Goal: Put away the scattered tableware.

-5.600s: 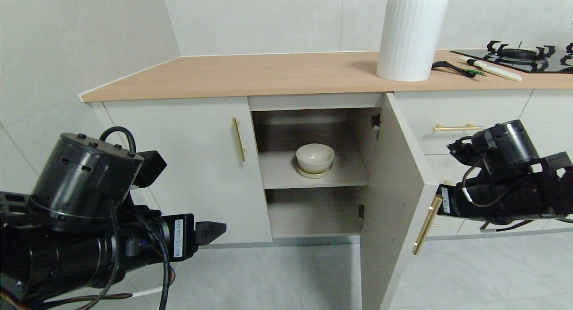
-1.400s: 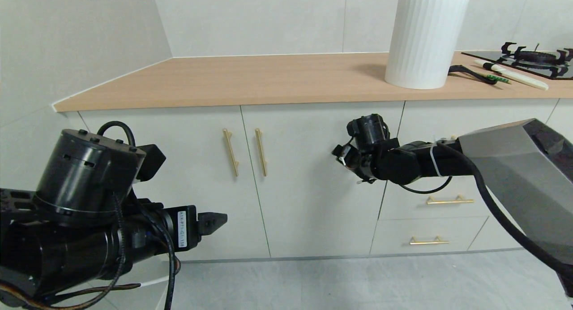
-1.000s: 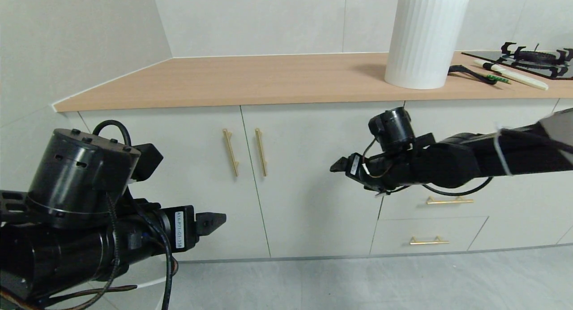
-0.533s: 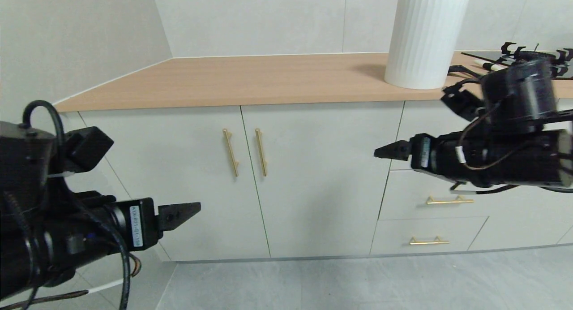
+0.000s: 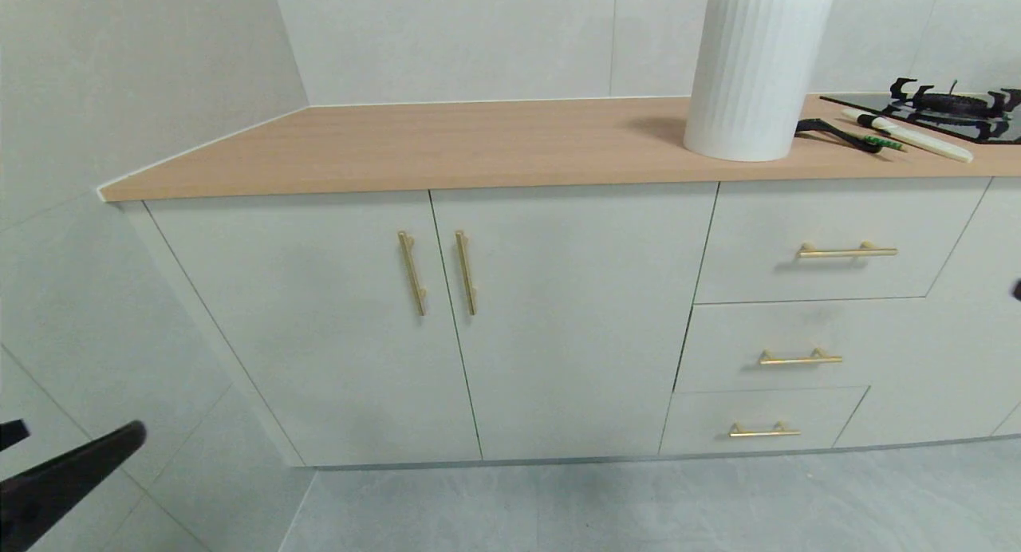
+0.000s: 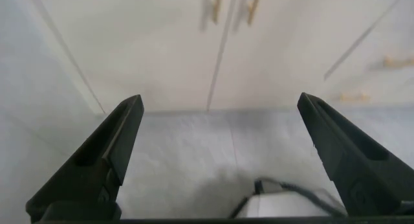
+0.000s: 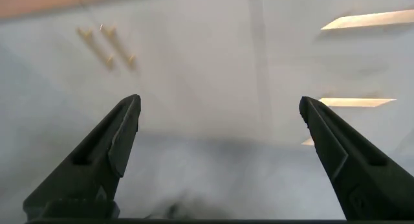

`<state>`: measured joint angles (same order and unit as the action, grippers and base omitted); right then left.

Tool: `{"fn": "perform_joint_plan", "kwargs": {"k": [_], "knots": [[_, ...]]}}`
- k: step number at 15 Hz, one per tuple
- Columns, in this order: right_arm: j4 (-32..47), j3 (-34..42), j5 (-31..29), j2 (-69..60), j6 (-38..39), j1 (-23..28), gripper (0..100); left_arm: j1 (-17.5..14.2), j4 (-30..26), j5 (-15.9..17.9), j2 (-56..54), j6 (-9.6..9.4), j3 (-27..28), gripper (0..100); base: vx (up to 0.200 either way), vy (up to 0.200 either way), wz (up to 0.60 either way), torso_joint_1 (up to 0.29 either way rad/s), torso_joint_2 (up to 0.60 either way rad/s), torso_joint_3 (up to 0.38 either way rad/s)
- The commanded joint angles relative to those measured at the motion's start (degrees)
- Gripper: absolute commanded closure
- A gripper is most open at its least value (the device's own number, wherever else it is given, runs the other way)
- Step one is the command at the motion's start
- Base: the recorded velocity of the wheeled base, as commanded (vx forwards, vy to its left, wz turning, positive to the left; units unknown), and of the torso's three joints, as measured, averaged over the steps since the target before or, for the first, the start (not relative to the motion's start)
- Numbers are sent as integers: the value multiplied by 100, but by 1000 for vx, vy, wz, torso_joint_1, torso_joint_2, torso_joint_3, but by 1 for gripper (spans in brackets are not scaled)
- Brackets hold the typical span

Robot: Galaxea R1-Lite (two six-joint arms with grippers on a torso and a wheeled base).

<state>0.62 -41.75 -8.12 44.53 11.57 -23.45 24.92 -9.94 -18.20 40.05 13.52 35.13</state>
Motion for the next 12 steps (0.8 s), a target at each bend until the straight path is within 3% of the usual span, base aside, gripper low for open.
{"fn": "perform_joint_plan", "kwargs": {"k": [1,4,8,10,12], "knots": [[114,932,-129,-2238,-823,948,0,-505,-158,10,-1526,-288,-464,0,0,0,0,0,0,0],[782,1046,-137,-3495,-1043,1212,0,-1024,-167,62,-2493,-789,-841,0,0,0,0,0,0,0],[1124,1073,-577,-3891,-1131,1370,0,-1859,-149,765,-3460,-1167,-1334,0,0,0,0,0,0,0],[1089,1196,-621,-3908,-1113,1862,0,-2325,-79,713,-3635,-1290,-1632,0,0,0,0,0,0,0],[1124,1301,-357,-4251,-1148,2240,0,-2501,-61,862,-4005,-1668,-2151,0,0,0,0,0,0,0]]}}
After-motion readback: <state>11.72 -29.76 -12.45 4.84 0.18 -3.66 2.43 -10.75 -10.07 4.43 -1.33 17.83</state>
